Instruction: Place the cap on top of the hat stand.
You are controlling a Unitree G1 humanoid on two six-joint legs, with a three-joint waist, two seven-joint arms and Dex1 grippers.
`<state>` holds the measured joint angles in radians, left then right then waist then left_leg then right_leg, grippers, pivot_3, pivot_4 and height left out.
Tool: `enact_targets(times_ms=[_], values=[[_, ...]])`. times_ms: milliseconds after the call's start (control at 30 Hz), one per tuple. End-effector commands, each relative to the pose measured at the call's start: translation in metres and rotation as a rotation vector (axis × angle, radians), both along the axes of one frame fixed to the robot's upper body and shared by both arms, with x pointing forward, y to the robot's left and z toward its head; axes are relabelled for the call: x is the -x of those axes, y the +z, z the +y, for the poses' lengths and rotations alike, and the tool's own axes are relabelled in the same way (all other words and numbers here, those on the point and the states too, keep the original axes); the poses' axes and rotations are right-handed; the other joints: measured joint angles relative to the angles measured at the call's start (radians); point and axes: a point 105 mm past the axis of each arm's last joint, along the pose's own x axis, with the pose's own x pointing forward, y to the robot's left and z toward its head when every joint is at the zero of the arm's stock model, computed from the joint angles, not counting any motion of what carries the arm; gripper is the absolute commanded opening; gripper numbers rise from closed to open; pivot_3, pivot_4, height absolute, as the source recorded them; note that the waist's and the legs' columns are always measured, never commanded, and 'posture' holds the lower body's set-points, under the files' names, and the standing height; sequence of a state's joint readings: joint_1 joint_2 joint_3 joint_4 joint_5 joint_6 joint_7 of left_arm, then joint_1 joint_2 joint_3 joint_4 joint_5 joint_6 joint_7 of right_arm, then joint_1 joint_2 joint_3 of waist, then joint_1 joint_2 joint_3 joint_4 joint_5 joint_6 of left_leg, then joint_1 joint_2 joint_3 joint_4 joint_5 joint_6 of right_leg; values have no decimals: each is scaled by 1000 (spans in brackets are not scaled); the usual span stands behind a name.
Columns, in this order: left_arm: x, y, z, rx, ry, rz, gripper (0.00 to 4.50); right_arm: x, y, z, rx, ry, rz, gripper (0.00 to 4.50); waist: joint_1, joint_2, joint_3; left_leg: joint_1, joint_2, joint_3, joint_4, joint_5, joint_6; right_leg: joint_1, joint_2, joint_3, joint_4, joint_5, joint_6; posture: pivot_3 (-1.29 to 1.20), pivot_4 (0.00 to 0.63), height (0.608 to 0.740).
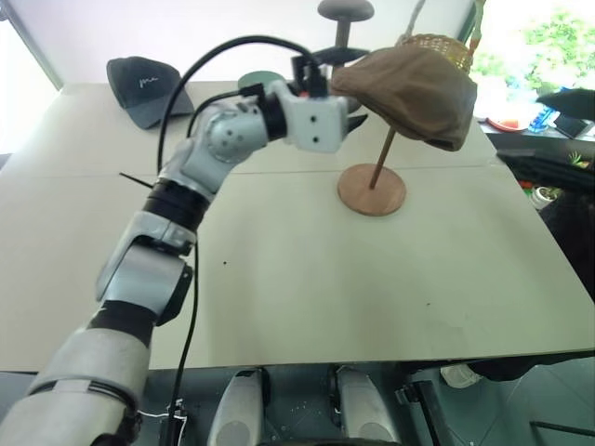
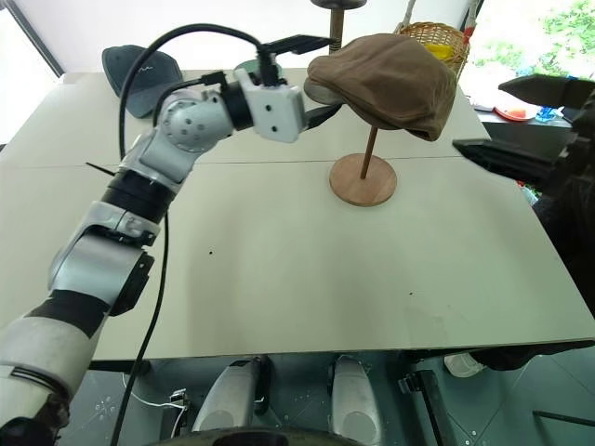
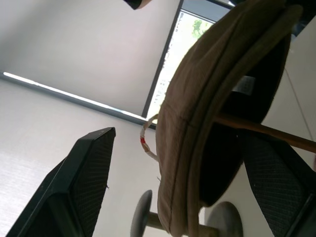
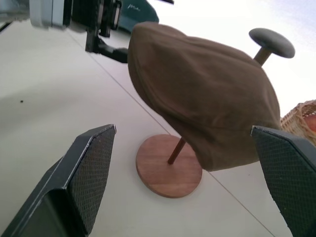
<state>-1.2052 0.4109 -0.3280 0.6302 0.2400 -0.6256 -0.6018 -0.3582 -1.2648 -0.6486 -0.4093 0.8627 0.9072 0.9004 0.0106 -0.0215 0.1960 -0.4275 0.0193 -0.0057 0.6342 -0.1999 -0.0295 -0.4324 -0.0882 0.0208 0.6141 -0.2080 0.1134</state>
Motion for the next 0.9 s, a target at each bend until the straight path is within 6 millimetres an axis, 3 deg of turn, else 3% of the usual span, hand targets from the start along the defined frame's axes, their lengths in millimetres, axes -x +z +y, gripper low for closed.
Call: enact_targets(times_ms=[33, 100, 200, 300, 433, 500, 667, 900], values=[[5, 16, 28, 41, -11, 130, 4046, -1, -3, 12, 73, -2, -50, 4500, -1, 0, 0, 0, 0, 0, 0, 0, 0, 0, 0, 0, 0, 0, 0, 0, 150, 740], [7, 12, 47, 49, -34, 334, 4046, -4, -9, 22, 134, 0, -69, 4500, -3, 0, 0, 0, 0, 0, 0, 0, 0, 0, 0, 0, 0, 0, 0, 0, 150, 740], [27, 7, 80, 33, -112, 733, 4046, -5, -9, 45, 146, 33, -126, 4500, -16, 0, 0, 0, 1, 0, 0, 0, 0, 0, 1, 0, 1, 0, 0, 0, 150, 740], [43, 19, 107, 74, -156, 1038, 4046, -11, -12, 62, 192, 22, -197, 4500, -26, 0, 0, 0, 2, -1, 0, 0, 0, 0, 2, 0, 1, 0, 0, 0, 150, 740], [64, 42, 133, 135, -248, 1316, 4046, -23, -22, 84, 267, -9, -308, 4500, -25, 0, 1, 0, 2, -1, 0, 0, 0, 0, 2, -1, 0, -2, -3, 0, 150, 740], [76, 47, 142, 106, -288, 1353, 4046, -31, -27, 90, 296, -37, -349, 4500, -26, 0, 1, 0, 2, -1, 1, 0, 0, -1, 2, 0, 0, -3, -3, 0, 150, 740], [64, 37, 153, 107, -163, 1320, 4046, -57, -27, 94, 375, -155, -509, 4500, -24, 0, 0, 0, 2, -1, 1, 0, 0, -1, 2, -1, 1, -3, -4, 0, 150, 740], [62, 44, 157, 139, -152, 1300, 4046, -80, -24, 111, 420, -230, -674, 4500, -26, -1, 0, -2, 3, -1, 1, 0, 0, -2, 3, 0, 2, -3, -4, 0, 150, 740]])
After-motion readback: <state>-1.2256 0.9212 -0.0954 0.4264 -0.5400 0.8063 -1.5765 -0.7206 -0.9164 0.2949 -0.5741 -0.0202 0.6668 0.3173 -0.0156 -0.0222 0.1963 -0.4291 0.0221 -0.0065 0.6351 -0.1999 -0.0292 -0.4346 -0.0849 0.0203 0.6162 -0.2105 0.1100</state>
